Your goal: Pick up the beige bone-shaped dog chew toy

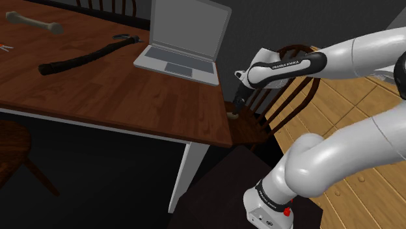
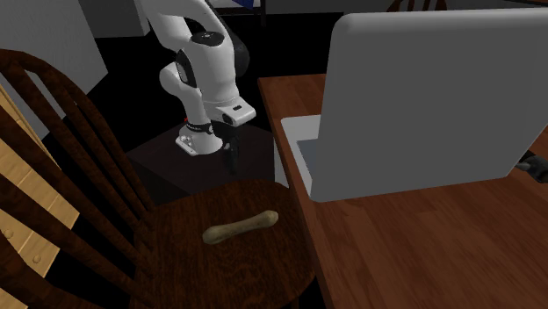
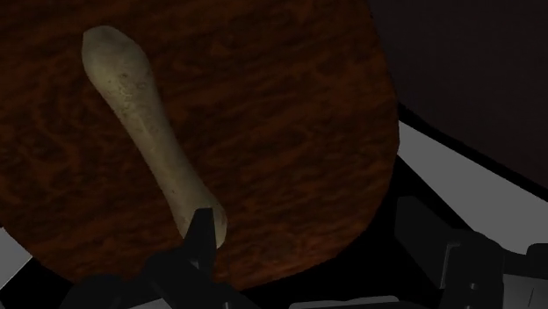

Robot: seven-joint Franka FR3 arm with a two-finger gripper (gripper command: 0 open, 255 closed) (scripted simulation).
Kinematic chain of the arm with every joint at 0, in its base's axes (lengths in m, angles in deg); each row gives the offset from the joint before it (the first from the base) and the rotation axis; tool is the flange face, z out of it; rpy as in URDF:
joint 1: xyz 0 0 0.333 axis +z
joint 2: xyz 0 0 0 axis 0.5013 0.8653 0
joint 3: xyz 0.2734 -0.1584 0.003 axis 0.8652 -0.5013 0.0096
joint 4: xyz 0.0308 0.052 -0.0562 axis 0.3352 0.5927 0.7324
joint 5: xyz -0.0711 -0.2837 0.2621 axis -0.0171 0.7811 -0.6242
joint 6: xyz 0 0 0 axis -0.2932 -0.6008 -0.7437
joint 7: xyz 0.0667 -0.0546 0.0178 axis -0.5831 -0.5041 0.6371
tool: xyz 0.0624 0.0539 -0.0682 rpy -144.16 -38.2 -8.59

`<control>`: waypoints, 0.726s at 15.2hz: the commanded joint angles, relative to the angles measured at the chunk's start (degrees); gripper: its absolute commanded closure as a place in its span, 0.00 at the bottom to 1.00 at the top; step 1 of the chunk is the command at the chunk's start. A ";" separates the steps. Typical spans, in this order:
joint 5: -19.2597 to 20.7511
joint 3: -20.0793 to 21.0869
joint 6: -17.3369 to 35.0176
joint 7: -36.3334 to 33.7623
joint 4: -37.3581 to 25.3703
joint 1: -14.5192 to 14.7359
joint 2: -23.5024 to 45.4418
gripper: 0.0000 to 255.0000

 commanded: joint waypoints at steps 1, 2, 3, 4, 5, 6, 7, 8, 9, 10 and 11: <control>-2.36 -3.68 3.39 6.61 -2.07 2.42 5.13 0.00; -4.37 -5.57 5.14 10.19 -3.10 3.91 7.98 0.00; -6.98 -7.41 6.77 14.15 -4.22 5.47 10.99 0.00; -10.27 -9.19 8.24 18.53 -5.46 7.10 14.17 0.00; -14.32 -10.77 9.50 23.40 -6.82 8.65 17.57 0.00; -19.12 -11.77 10.46 28.74 -8.33 9.73 21.19 0.00; -24.35 -12.04 11.06 34.33 -10.01 10.14 24.93 0.00; -29.43 -11.30 11.34 39.73 -11.85 9.53 28.58 0.00; -33.82 -9.74 11.41 44.57 -13.80 8.03 31.96 0.00; -37.57 -8.00 11.36 48.89 -15.84 6.30 35.09 0.00; -38.11 -6.68 11.44 49.75 -16.42 4.96 35.79 0.00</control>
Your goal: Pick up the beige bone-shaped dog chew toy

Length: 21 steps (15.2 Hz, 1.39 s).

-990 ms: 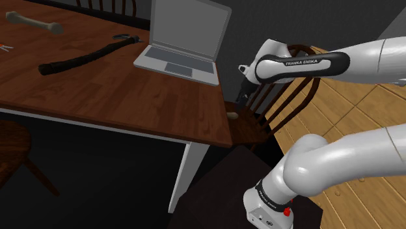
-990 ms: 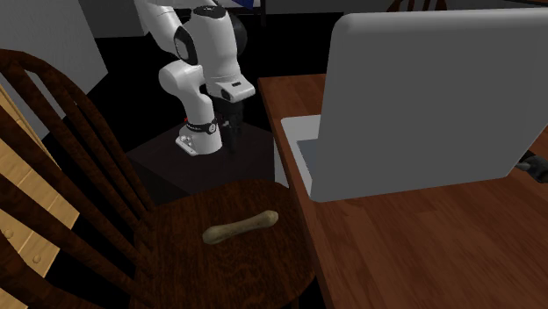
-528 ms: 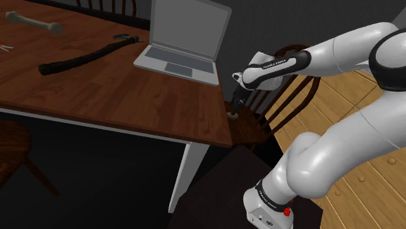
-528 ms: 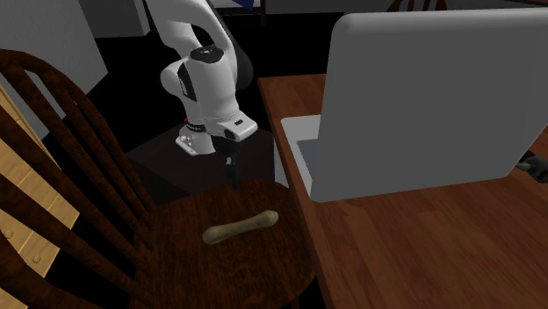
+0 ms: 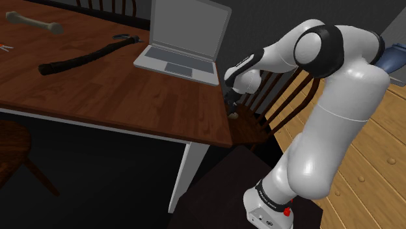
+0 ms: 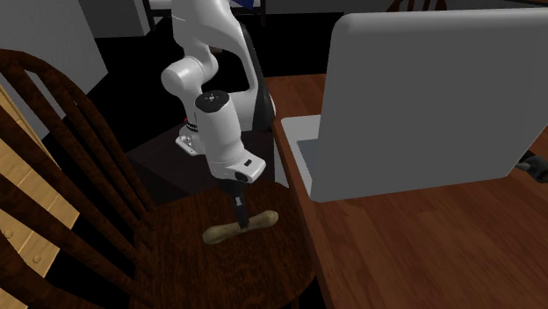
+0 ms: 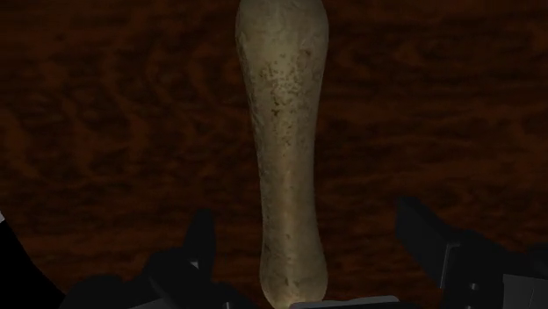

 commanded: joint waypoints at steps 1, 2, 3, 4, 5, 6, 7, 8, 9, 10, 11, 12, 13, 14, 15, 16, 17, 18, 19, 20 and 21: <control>-3.75 1.88 0.24 4.19 -1.68 -2.02 2.87 0.00; -4.85 2.54 0.74 5.00 -1.72 -2.53 3.65 0.00; -5.95 3.22 1.23 5.81 -1.78 -3.05 4.43 0.00; -7.04 3.89 1.71 6.61 -1.85 -3.56 5.21 0.00; -8.12 4.59 2.19 7.41 -1.94 -4.09 5.98 0.00; -9.19 5.28 2.66 8.20 -2.04 -4.62 6.76 0.00; -10.84 6.41 3.39 9.43 -2.23 -5.48 7.96 0.00; -10.53 6.82 3.48 9.22 -2.20 -5.91 7.85 0.00; -10.39 7.01 3.52 9.12 -2.19 -6.10 7.80 0.00; -10.53 7.17 3.72 9.00 -2.08 -5.96 7.85 1.00; -10.73 7.28 3.55 9.14 -2.47 -6.16 8.16 1.00; -10.79 7.39 3.36 9.02 -2.91 -6.17 8.47 1.00; -11.07 7.51 3.15 9.45 -3.36 -6.59 8.86 1.00; -10.76 7.34 3.19 9.13 -3.11 -6.31 8.54 1.00; -11.19 7.54 3.56 9.68 -2.79 -6.59 8.68 1.00; -11.64 7.85 3.31 9.96 -3.53 -6.94 9.33 1.00; -11.03 7.46 2.80 9.55 -3.76 -6.77 8.98 1.00; -11.67 7.71 3.19 10.51 -3.49 -7.35 9.24 1.00; -9.53 8.18 3.78 8.53 -2.11 -7.31 7.48 1.00; -8.46 7.56 3.31 7.74 -1.98 -6.86 6.70 1.00; -7.49 6.79 2.81 7.01 -1.88 -6.25 5.96 1.00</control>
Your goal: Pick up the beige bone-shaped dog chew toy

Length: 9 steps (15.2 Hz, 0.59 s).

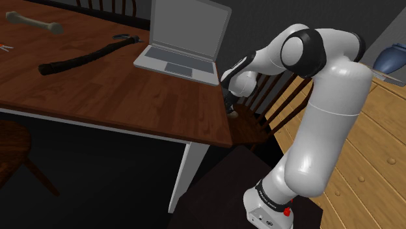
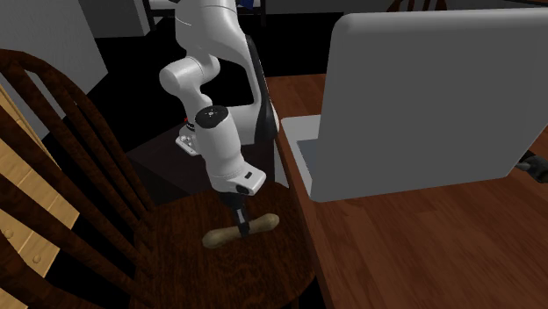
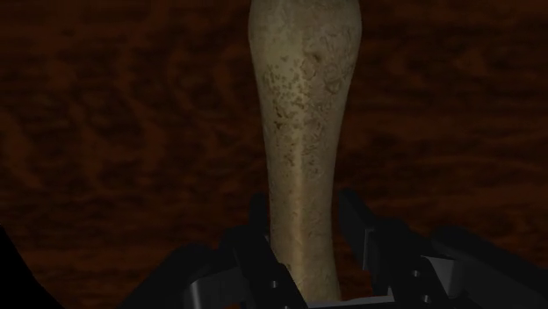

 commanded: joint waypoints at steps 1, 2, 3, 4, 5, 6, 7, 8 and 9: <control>1.95 -0.98 -0.93 -1.77 0.84 1.10 -0.51 1.00; 3.00 -1.64 -1.43 -2.55 0.91 1.61 -1.28 1.00; 4.07 -2.28 -1.93 -3.34 0.97 2.09 -2.06 1.00; 5.15 -2.90 -2.44 -4.14 1.02 2.56 -2.83 1.00; 6.24 -3.50 -2.96 -4.94 1.05 3.01 -3.62 1.00; 7.33 -4.08 -3.49 -5.74 1.06 3.45 -4.40 1.00; 8.43 -4.63 -4.02 -6.55 1.05 3.86 -5.19 1.00; 9.53 -5.16 -4.56 -7.36 1.03 4.25 -5.98 1.00; 10.63 -5.65 -5.12 -8.17 1.00 4.62 -6.78 1.00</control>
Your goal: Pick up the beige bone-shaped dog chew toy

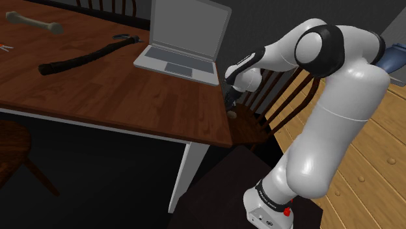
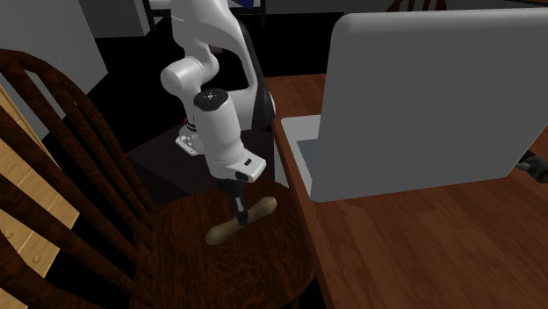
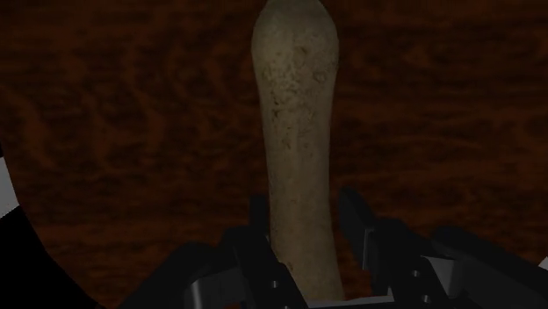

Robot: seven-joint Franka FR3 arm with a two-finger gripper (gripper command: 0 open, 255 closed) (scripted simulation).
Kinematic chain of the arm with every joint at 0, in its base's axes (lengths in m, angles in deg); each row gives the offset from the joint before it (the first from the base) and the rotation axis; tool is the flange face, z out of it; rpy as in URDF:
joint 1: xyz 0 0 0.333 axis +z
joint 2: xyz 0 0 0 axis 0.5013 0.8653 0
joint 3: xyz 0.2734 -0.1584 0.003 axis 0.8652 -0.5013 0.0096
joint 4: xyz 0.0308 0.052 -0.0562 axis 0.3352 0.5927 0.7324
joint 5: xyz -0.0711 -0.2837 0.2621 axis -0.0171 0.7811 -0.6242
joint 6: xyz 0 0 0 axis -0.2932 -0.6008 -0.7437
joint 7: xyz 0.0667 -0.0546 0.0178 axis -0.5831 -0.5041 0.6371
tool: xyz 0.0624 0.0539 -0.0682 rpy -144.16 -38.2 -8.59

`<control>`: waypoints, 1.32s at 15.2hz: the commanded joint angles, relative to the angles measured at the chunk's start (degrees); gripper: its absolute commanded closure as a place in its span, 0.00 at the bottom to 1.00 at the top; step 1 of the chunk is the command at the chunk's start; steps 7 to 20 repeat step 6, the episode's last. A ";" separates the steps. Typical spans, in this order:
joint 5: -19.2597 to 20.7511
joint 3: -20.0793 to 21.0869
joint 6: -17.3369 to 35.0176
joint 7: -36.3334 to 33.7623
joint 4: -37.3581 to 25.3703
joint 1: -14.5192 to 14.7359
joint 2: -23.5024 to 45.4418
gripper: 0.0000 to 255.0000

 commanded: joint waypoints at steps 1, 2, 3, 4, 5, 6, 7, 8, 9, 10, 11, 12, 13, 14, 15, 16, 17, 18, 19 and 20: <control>2.25 -1.02 -1.21 -1.57 -0.18 0.67 -1.56 1.00; 3.34 -1.46 -1.79 -2.37 -0.25 0.99 -2.35 1.00; 4.43 -1.85 -2.38 -3.18 -0.34 1.29 -3.15 1.00; 5.50 -2.21 -2.97 -3.97 -0.44 1.55 -3.94 1.00; 5.67 -2.24 -3.06 -4.09 -0.46 1.57 -4.06 1.00; 5.68 -2.24 -3.06 -4.10 -0.46 1.56 -4.06 1.00; 5.68 -2.24 -3.06 -4.10 -0.46 1.56 -4.06 1.00; 5.68 -2.24 -3.06 -4.10 -0.46 1.56 -4.06 1.00; 5.68 -2.24 -3.06 -4.10 -0.46 1.56 -4.06 1.00; 5.68 -2.24 -3.06 -4.10 -0.46 1.56 -4.06 1.00; 5.68 -2.24 -3.06 -4.10 -0.46 1.56 -4.06 1.00; 5.68 -2.24 -3.06 -4.10 -0.46 1.56 -4.06 1.00; 5.68 -2.24 -3.06 -4.10 -0.46 1.56 -4.06 1.00; 5.68 -2.24 -3.06 -4.10 -0.46 1.56 -4.06 1.00; 5.68 -2.24 -3.06 -4.10 -0.46 1.56 -4.06 1.00; 5.68 -2.24 -3.06 -4.10 -0.46 1.56 -4.06 1.00; 5.68 -2.24 -3.06 -4.10 -0.46 1.56 -4.06 1.00; 5.68 -2.24 -3.06 -4.10 -0.46 1.56 -4.06 1.00; 5.68 -2.24 -3.06 -4.10 -0.46 1.56 -4.06 1.00; 5.68 -2.24 -3.06 -4.10 -0.46 1.56 -4.06 1.00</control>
